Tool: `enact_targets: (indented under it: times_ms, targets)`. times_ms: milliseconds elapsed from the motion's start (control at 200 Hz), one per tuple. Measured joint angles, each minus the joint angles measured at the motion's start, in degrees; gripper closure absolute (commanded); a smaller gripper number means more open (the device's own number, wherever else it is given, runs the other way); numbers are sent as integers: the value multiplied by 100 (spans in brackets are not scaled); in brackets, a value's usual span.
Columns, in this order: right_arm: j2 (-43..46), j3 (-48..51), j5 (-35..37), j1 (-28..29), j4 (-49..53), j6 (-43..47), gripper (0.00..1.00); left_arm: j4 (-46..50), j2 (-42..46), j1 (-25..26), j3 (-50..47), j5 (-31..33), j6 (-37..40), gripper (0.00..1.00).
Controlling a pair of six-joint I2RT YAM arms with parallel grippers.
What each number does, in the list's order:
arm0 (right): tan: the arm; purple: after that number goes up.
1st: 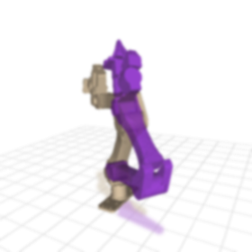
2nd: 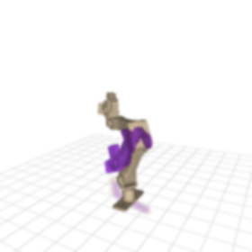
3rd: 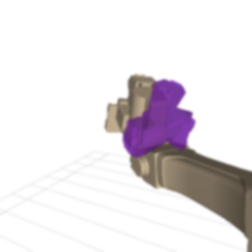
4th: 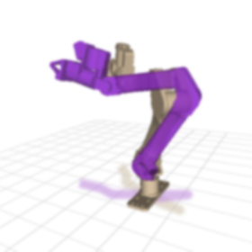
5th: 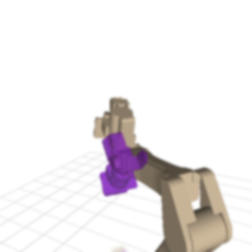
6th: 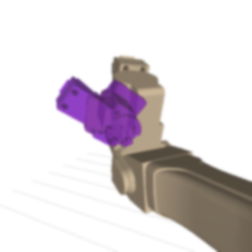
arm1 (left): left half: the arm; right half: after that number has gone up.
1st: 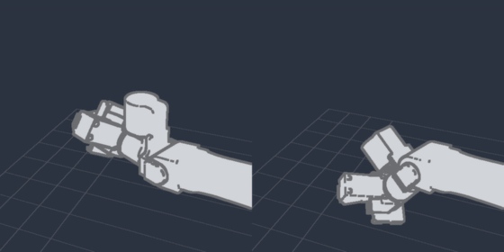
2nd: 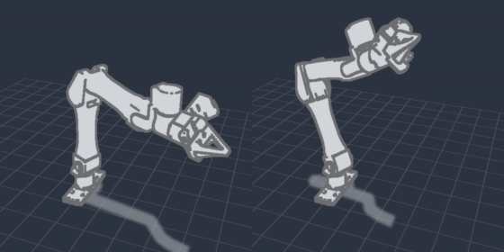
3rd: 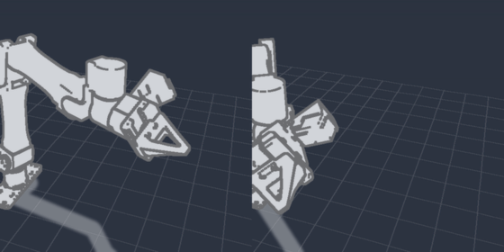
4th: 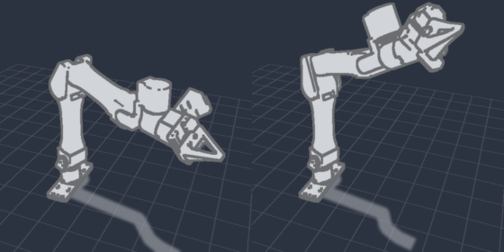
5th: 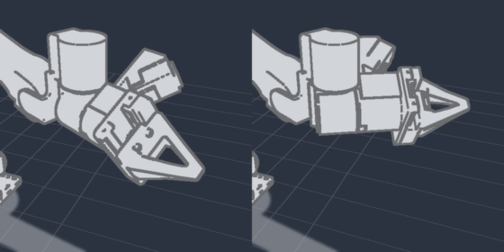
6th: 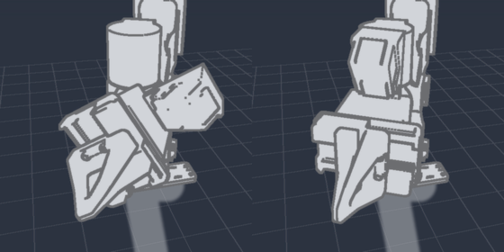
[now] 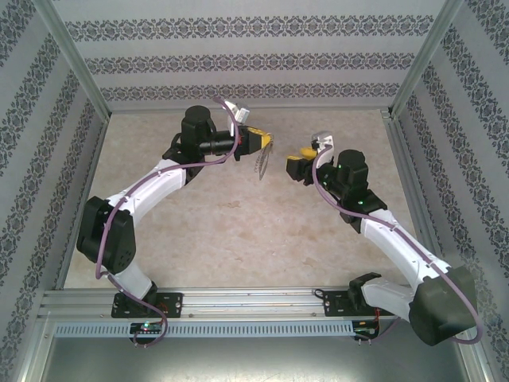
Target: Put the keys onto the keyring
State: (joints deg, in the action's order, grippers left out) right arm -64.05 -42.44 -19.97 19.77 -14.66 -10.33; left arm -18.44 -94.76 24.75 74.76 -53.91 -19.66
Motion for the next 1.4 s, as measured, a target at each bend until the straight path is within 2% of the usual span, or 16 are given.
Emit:
enact_targets:
  times_ms: [724, 1074, 1399]
  targets:
    - [-483, -20, -87, 225, -249, 125, 47, 63, -24, 9, 4, -31, -111, 100]
    - [-407, -22, -105, 295, -267, 151, 47, -127, -92, 76, 24, -153, -264, 100]
    - [-807, -387, -203, 450, -273, 188, 46, -131, -201, 76, 66, -155, -286, 100]
